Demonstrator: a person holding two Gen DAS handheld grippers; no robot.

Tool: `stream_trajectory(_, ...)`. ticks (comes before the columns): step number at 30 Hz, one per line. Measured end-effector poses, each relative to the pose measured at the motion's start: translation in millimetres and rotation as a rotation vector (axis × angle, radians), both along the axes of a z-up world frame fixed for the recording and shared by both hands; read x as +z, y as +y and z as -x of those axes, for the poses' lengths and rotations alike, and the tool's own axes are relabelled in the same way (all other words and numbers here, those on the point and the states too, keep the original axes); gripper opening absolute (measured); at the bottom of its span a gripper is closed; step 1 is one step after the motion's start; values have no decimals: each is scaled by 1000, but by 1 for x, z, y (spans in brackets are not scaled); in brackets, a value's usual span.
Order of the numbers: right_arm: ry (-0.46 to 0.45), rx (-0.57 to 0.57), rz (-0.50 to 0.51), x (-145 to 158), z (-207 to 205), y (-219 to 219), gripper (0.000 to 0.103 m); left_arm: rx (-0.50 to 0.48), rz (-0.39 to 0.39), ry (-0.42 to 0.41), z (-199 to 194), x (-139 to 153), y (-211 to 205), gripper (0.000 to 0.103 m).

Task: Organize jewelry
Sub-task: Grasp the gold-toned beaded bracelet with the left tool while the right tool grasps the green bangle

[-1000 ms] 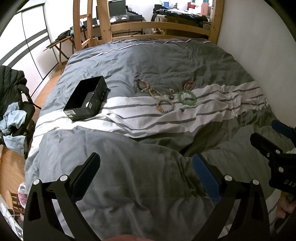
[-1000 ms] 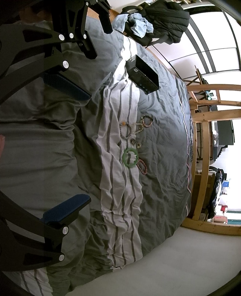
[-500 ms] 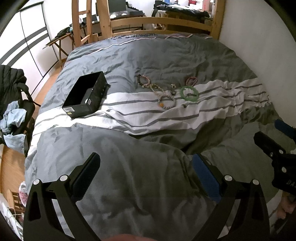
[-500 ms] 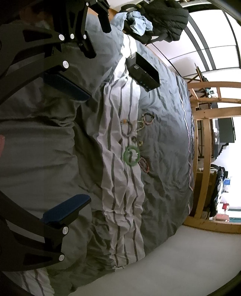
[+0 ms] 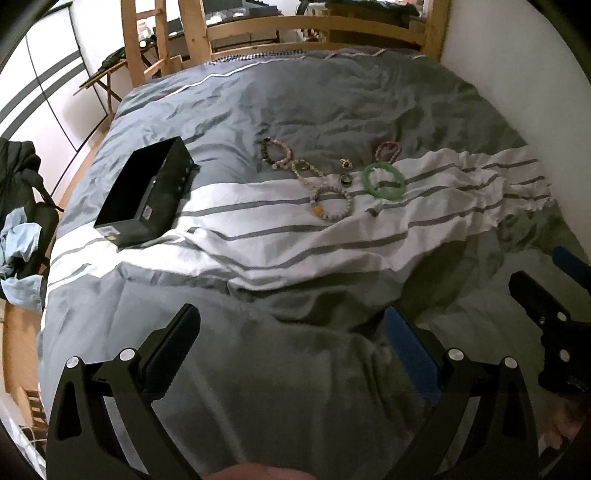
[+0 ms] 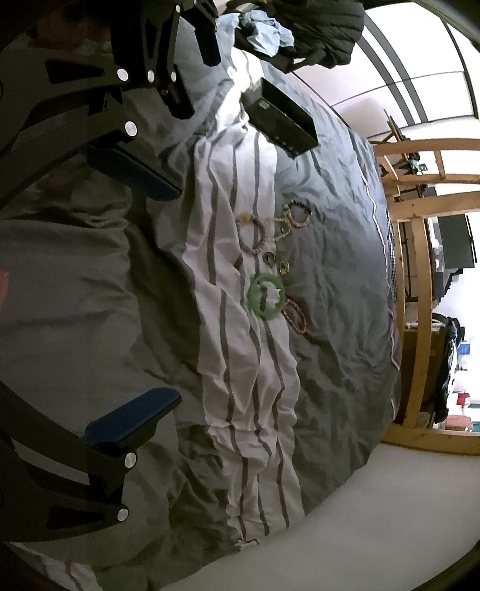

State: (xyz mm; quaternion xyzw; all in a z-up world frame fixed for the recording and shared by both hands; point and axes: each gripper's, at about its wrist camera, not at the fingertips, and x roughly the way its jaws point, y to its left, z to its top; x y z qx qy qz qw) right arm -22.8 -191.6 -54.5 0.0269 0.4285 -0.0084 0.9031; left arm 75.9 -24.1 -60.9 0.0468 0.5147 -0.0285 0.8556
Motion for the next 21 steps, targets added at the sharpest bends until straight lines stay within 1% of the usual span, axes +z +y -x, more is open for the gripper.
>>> stream_trajectory(1,0,-1,0,-1,-1,1,100,-2,1,6,-6,-3,-1,98)
stream_trajectory(3,10,-8,-1,-9,-16,-4,100,-7,-3,18,-19,-10,-5,98)
stream_trajectory(5,15,-11,-1,-13,-21,-7,100,-4,-22,19,-33,-16,-9,98)
stream_trajectory(7,36,-18,-7,-24,-38,-14,100,-3,-44,11,-50,-25,-13,98)
stream_trajectory(10,56,-18,-15,-37,-57,-20,100,9,-73,43,-80,-44,-19,98)
stream_trajectory(13,69,-6,-25,-44,-71,-20,100,-4,-42,96,-103,-58,-23,98)
stream_trajectory(17,83,4,-22,-55,-101,-25,100,-28,-4,141,-130,-71,-28,98)
stream_trajectory(18,87,5,-25,-58,-114,-27,100,-31,8,155,-140,-75,-31,98)
stream_trajectory(20,96,5,-25,-64,-136,-28,100,-29,4,174,-155,-82,-33,98)
stream_trajectory(21,98,5,-24,-66,-142,-28,100,-22,-23,174,-166,-85,-35,98)
